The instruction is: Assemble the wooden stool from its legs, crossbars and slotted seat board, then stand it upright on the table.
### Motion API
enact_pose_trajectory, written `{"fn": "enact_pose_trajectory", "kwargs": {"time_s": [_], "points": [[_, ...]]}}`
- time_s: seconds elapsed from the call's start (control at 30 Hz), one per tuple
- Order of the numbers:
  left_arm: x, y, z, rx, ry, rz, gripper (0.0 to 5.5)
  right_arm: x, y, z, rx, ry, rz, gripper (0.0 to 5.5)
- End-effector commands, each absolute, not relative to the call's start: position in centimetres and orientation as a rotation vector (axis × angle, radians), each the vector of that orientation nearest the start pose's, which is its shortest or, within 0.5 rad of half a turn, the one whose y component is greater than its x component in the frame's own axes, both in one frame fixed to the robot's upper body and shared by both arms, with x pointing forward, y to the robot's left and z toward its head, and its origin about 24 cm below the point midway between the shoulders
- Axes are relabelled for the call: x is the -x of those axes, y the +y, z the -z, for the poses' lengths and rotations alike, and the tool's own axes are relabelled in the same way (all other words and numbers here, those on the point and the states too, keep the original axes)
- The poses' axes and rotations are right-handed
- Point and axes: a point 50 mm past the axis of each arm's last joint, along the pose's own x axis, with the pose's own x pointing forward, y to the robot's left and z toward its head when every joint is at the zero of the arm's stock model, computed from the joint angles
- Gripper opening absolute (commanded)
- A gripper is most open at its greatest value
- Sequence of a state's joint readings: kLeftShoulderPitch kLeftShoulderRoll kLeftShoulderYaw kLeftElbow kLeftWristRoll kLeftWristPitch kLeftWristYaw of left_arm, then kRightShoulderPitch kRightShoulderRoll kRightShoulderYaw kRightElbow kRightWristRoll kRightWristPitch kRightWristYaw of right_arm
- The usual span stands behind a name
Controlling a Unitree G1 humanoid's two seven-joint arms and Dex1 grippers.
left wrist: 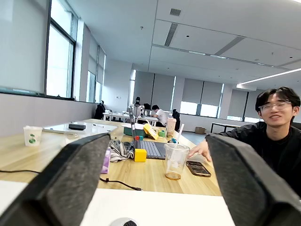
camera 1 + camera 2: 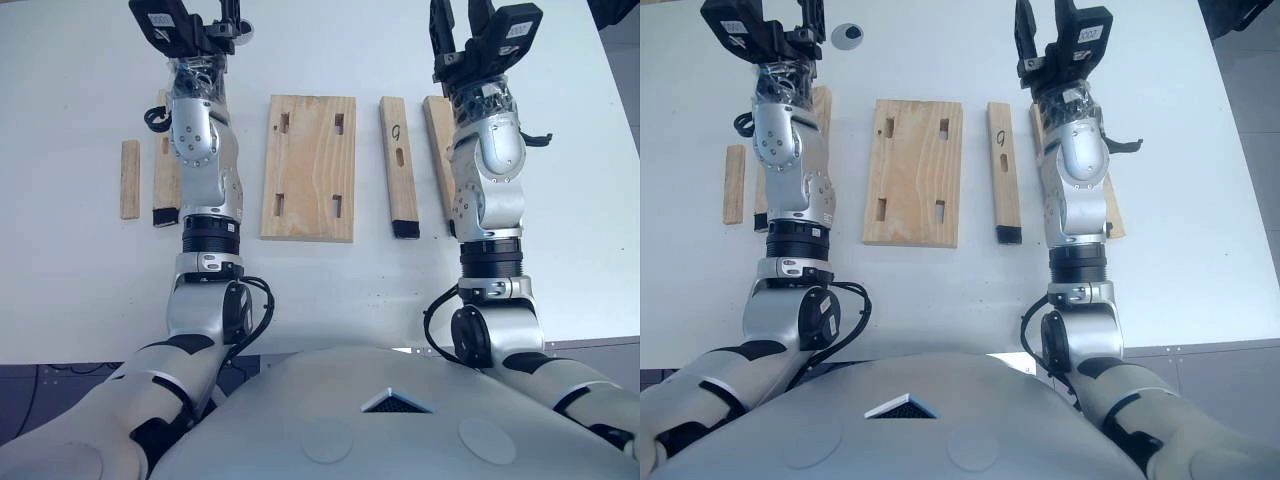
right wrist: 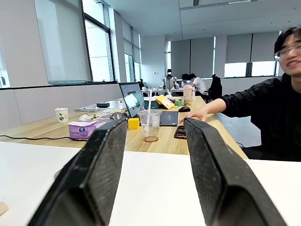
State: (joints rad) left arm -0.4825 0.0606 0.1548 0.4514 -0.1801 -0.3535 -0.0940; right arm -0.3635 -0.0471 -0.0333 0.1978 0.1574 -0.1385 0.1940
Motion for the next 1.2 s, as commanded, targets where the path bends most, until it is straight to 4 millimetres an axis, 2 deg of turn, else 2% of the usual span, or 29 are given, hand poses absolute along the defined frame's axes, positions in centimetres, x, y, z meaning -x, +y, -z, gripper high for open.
{"fn": "enact_pose_trajectory", "kwargs": {"time_s": [0.03,0.1,0.53,0.7,1.07,1.2], "points": [[-33.78,16.09,-10.90,0.145,-0.369,0.049,4.40,-31.80,-12.76,-11.35,-0.119,-0.304,-0.258,2.65],[-33.88,16.05,-10.94,0.140,-0.366,0.047,4.60,-31.73,-12.84,-11.19,-0.109,-0.299,-0.246,3.02],[-34.02,16.26,-10.89,0.125,-0.362,0.021,4.60,-31.89,-13.01,-11.27,-0.091,-0.298,-0.234,3.02],[-33.85,16.18,-10.95,0.130,-0.371,0.027,4.00,-31.99,-12.92,-11.34,-0.086,-0.297,-0.242,3.05],[-33.90,16.25,-10.79,0.109,-0.361,0.010,4.00,-32.09,-12.70,-11.44,-0.104,-0.299,-0.267,3.05],[-33.92,16.37,-10.80,0.104,-0.361,0.009,3.96,-32.07,-12.49,-11.29,-0.087,-0.293,-0.261,3.29]]}}
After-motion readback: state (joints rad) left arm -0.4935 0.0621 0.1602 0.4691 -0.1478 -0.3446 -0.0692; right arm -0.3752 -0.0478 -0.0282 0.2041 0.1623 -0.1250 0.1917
